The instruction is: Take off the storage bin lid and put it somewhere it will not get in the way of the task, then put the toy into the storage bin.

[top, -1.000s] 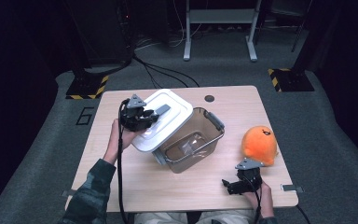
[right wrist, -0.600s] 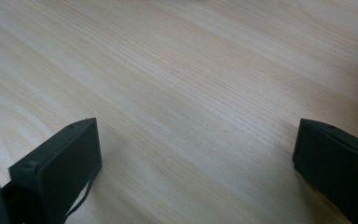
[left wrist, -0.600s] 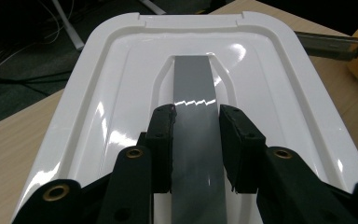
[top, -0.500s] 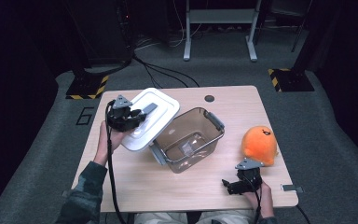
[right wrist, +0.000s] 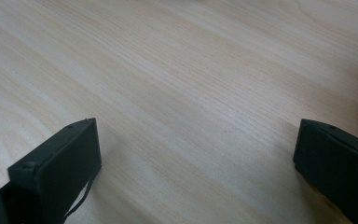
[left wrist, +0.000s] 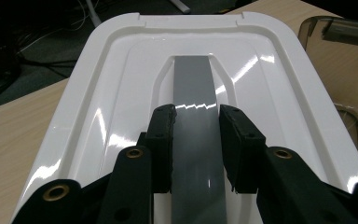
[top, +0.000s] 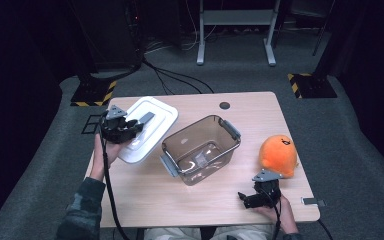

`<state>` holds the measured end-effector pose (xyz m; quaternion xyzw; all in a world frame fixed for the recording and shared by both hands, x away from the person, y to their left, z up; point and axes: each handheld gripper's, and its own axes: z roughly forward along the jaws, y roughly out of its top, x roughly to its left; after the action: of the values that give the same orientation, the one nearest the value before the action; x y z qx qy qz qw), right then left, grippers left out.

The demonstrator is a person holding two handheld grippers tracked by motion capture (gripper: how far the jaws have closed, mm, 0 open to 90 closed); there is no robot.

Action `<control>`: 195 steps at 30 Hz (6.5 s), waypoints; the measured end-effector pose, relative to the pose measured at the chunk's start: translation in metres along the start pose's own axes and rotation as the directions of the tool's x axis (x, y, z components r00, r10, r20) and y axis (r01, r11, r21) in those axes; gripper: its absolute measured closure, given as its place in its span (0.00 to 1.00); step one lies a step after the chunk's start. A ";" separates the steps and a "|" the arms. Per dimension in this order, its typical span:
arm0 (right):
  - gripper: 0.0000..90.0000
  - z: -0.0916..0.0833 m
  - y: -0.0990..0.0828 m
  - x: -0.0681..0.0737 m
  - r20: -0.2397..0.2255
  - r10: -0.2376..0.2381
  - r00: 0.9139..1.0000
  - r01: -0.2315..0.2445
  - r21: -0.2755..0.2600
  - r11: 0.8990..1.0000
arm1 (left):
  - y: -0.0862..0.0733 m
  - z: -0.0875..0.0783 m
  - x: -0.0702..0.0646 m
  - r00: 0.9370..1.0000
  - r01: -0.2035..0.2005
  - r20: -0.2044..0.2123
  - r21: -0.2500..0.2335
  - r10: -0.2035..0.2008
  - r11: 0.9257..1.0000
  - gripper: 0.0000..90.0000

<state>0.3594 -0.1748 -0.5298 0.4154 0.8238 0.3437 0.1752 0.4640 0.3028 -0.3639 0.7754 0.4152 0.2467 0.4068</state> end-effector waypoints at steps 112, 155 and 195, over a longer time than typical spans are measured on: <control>0.00 0.001 0.001 -0.004 0.004 0.000 1.000 0.000 -0.001 1.000 | -0.122 0.085 0.059 0.972 0.227 -0.096 0.156 -0.214 0.961 0.72; 0.00 0.002 0.002 -0.003 0.008 0.000 1.000 0.000 0.001 1.000 | -0.136 0.031 -0.029 0.995 0.085 0.047 0.083 -0.089 0.993 0.16; 0.00 -0.080 0.057 -0.024 0.195 0.216 0.957 -0.199 -0.106 0.974 | -0.162 0.048 -0.089 0.990 -0.060 0.132 0.165 0.039 0.984 0.10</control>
<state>0.3597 -0.2035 -0.4332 0.5249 0.7378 0.3504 0.2395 0.3798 0.2600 -0.5299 0.8314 0.3881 0.1702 0.3593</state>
